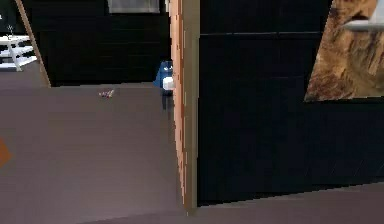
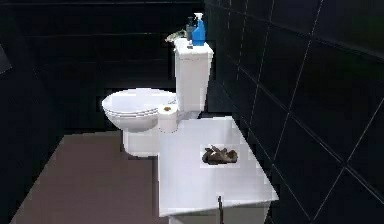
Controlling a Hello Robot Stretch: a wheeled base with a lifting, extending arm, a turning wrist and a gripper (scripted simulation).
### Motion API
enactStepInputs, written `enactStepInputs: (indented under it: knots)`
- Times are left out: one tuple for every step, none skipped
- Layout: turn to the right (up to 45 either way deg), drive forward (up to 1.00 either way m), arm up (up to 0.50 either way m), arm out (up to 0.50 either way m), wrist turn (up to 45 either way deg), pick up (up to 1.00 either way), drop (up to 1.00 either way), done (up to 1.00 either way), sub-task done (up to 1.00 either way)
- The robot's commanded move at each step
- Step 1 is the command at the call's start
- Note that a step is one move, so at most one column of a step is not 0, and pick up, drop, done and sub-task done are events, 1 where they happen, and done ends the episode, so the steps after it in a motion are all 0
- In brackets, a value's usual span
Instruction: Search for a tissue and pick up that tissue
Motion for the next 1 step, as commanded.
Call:
enactStepInputs:
  knots:
    - [45.0, 0.0, 0.0, 0.0, 0.0, 0.0, 0.0, 0.0, 0.0]
